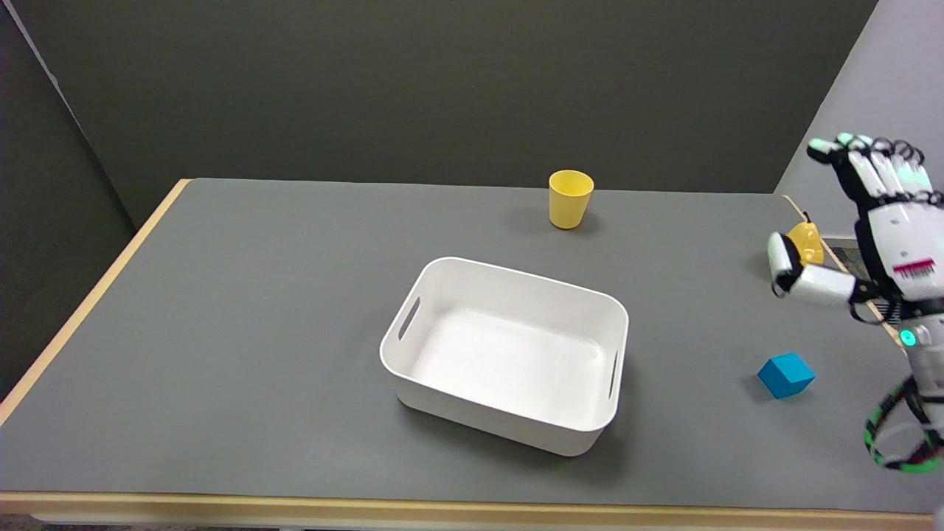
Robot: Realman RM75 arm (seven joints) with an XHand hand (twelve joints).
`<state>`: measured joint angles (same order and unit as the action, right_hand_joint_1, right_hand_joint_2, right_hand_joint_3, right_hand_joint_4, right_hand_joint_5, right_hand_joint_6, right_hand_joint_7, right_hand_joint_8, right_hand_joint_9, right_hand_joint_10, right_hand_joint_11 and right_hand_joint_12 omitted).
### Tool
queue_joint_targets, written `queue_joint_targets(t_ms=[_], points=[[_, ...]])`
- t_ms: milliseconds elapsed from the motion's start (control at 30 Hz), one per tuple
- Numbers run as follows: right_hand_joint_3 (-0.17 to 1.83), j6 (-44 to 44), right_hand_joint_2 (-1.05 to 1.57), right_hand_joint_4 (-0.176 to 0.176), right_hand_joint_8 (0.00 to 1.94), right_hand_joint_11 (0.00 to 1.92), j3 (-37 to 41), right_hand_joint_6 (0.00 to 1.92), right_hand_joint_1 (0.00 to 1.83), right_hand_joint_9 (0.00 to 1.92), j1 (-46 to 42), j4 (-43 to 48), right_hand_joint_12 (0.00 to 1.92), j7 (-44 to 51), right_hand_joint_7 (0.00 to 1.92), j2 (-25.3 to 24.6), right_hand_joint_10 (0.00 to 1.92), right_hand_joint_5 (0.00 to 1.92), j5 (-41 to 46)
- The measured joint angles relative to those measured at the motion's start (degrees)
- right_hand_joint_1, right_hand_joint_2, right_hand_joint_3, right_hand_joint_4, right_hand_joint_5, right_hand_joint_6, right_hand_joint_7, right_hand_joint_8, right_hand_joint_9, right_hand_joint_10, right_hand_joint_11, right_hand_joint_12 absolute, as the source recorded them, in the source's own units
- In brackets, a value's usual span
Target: Pick up the cube.
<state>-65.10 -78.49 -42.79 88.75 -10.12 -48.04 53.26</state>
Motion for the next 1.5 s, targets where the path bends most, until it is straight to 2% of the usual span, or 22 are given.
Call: queue_joint_targets(t_ms=[200, 567, 667, 867, 1267, 1367, 1500], points=[[0.87, -3.49, 0.63, 0.054, 0.23, 0.00, -1.29, 0.38, 0.45, 0.02, -4.78, -0.76, 0.78, 0.78, 0.17, -0.80, 0.51, 0.19, 0.58], [0.87, -12.18, 0.63, 0.053, 0.24, 0.00, -12.70, 0.38, 0.45, 0.02, -8.10, -6.50, 0.78, 2.66, 0.18, -1.40, 0.51, 0.19, 3.79], [0.97, -13.77, 0.58, 0.049, 0.38, 0.00, -15.54, 0.46, 0.46, 0.02, -8.16, -8.25, 0.80, 3.78, 0.25, -1.51, 0.58, 0.17, 5.29], [0.97, -16.54, 0.57, 0.050, 0.38, 0.00, -19.94, 0.46, 0.45, 0.03, -8.22, -11.22, 0.80, 5.54, 0.24, -1.70, 0.58, 0.18, 8.12], [0.97, -18.81, 0.56, 0.051, 0.39, 0.00, -24.35, 0.46, 0.44, 0.03, -7.36, -14.57, 0.81, 6.98, 0.24, -1.71, 0.59, 0.17, 11.31], [0.87, -18.60, 0.61, 0.051, 0.29, 0.00, -24.97, 0.39, 0.46, 0.06, -6.58, -15.42, 0.81, 7.16, 0.28, -1.65, 0.55, 0.21, 12.02], [0.87, -17.64, 0.60, 0.051, 0.29, 0.00, -25.57, 0.38, 0.46, 0.06, -5.45, -16.63, 0.81, 7.32, 0.28, -1.55, 0.55, 0.20, 13.01]])
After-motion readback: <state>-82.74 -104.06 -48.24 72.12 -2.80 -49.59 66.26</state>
